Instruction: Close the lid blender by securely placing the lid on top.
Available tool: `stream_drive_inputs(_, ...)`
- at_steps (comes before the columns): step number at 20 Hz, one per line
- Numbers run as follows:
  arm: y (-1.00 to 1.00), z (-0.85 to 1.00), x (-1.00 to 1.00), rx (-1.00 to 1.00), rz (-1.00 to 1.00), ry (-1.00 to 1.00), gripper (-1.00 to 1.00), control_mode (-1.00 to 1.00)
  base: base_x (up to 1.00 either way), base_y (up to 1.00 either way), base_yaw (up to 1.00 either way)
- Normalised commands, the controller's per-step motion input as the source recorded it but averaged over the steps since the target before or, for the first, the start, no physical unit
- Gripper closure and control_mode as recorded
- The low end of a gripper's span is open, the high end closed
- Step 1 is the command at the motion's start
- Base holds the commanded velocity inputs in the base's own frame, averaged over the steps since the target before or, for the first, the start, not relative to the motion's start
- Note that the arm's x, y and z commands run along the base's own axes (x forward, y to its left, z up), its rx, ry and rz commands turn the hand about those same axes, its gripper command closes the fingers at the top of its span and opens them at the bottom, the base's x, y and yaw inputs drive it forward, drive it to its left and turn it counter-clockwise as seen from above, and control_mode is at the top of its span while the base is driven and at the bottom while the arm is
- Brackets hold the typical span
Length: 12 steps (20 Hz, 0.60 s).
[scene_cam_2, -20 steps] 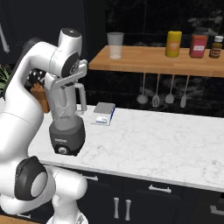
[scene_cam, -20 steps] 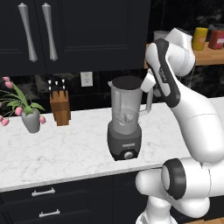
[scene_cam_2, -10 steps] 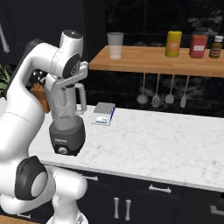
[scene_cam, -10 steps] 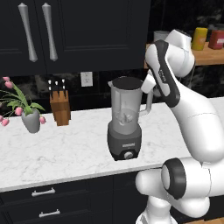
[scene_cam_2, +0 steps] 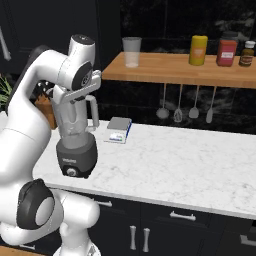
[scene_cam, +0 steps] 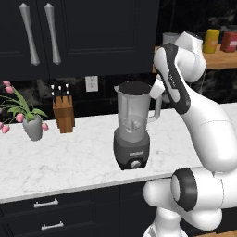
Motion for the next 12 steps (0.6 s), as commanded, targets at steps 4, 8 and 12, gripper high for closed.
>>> stream_drive_inputs(4, -0.01, -0.34, 0.00, 0.00, 0.00, 0.00, -1.00, -1.00, 0.00, 0.00, 0.00)
stream_drive_inputs(8, -0.05, -0.30, -0.02, 0.00, -0.02, 0.00, -1.00, -1.00, 0.00, 0.00, 0.00)
stream_drive_inputs(12, -0.21, -0.20, -0.08, 0.00, -0.05, 0.00, -1.00, -1.00, 0.00, 0.00, 0.00)
